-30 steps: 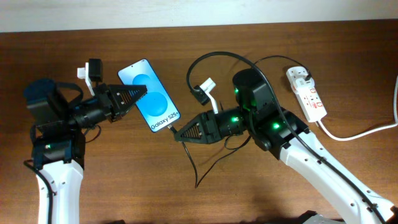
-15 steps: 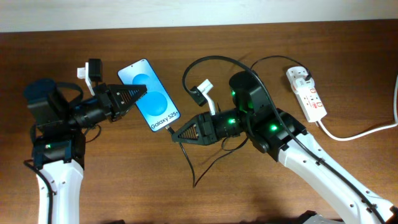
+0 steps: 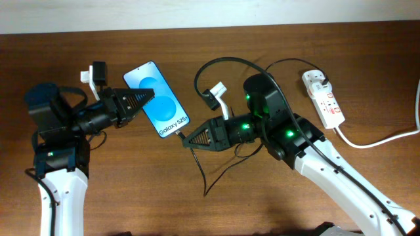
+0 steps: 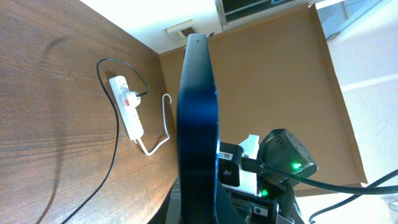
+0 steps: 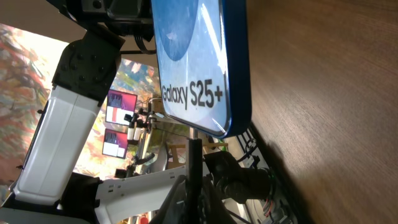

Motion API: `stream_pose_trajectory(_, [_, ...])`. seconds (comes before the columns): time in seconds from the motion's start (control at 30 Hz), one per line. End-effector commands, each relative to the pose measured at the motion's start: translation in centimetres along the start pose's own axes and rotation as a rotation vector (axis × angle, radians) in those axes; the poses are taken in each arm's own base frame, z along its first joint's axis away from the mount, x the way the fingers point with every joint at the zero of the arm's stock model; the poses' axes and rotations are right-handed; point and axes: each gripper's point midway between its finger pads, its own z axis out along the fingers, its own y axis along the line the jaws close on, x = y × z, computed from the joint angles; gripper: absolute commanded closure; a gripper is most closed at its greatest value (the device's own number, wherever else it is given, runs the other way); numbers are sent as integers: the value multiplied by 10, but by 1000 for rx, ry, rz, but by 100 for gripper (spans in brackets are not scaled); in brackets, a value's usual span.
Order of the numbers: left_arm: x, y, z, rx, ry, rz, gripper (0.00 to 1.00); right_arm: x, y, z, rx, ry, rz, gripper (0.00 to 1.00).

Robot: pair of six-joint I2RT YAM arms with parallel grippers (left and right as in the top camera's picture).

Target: Plug charger to phone and switch on socket

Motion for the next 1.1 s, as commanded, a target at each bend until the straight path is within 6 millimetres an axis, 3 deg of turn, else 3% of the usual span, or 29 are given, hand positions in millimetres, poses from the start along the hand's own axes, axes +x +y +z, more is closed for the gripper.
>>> stream_pose_trajectory(0.0, [10, -12, -1, 51, 63, 18, 100, -14, -6, -5, 39, -58, -5, 96])
stream_pose_trajectory(0.27, [10, -12, -1, 51, 63, 18, 100, -24, -16, -6, 89, -110, -9, 96])
stream_pose_trajectory(0.4, [10, -12, -1, 51, 64, 17, 100, -21, -33, 8, 101, -73, 29, 96])
stream_pose_trajectory(0.6, [11, -12, -1, 55, 70, 14, 100, -32, -23, 10, 71, -104, -47, 96])
stream_pose_trajectory(0.77, [-4, -3, -6, 8, -7, 12, 100, -12, -35, 4, 147, -58, -48, 96])
stream_pose_trajectory(0.83, [-6, -2, -9, 5, -18, 11, 100, 1, -28, -4, 163, -38, -84, 96])
stream_pose_trajectory(1.0, [-2, -5, -8, 20, 4, 11, 100, 21, 29, -33, 126, -84, -300, 95])
stream_pose_trajectory(1.07, [-1, -6, -8, 26, 12, 11, 100, 24, 28, -35, 135, -93, -318, 96])
